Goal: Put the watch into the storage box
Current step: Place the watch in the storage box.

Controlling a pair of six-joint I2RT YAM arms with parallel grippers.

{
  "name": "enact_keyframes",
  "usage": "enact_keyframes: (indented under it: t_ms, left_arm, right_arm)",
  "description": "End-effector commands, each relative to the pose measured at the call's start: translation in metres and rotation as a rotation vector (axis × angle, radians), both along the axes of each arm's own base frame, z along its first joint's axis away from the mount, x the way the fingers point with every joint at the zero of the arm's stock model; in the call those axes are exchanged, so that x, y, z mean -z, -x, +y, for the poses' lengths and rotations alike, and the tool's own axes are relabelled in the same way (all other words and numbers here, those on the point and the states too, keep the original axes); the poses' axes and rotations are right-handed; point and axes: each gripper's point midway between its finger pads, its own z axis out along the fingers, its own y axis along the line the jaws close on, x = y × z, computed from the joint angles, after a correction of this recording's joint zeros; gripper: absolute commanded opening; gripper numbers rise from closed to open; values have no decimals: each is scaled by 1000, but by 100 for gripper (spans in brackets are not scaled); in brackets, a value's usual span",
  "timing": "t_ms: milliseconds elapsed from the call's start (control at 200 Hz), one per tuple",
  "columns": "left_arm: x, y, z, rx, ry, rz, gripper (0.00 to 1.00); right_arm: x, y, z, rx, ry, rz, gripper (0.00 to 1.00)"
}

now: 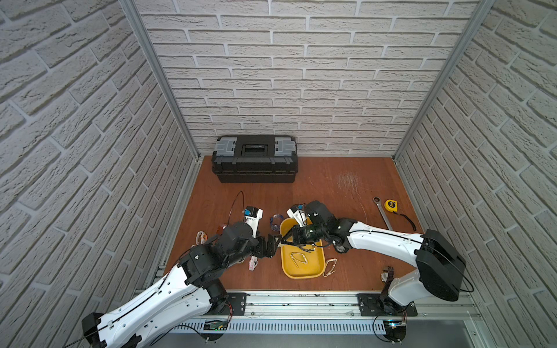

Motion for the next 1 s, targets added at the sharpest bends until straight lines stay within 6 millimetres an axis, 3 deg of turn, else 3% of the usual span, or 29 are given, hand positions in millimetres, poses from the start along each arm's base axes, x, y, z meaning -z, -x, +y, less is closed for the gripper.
enact_keyframes:
  t_ms: [0,130,215,525,810,840,910,995]
  left_arm:
    - [-15,-9,19,-111,34,-39,98]
    - [-24,-11,39,-183,17,-62,98]
    - [-23,-12,44,-203,-1,-59,98]
    - [-17,-15,41,-201,-29,-43,98]
    - [-11,-15,41,-205,-39,-35,98]
    - [-11,-15,41,-208,-36,-36,98]
    - [-11,-15,42,-210,-33,-38,98]
    - [-10,-13,44,-213,-36,-36,98]
  right_arm:
    - [4,-2,-48,31,278,-118,2]
    - [14,-16,-85,54,562,-211,2]
    - [23,-28,-92,55,675,-265,2]
    - [43,-68,-69,26,924,-464,2]
    - [66,-93,-66,72,1061,-592,3]
    - [69,-93,-65,76,1057,-591,7]
    - [73,-89,-61,79,1011,-578,29]
    - [62,-82,-60,102,938,-577,49]
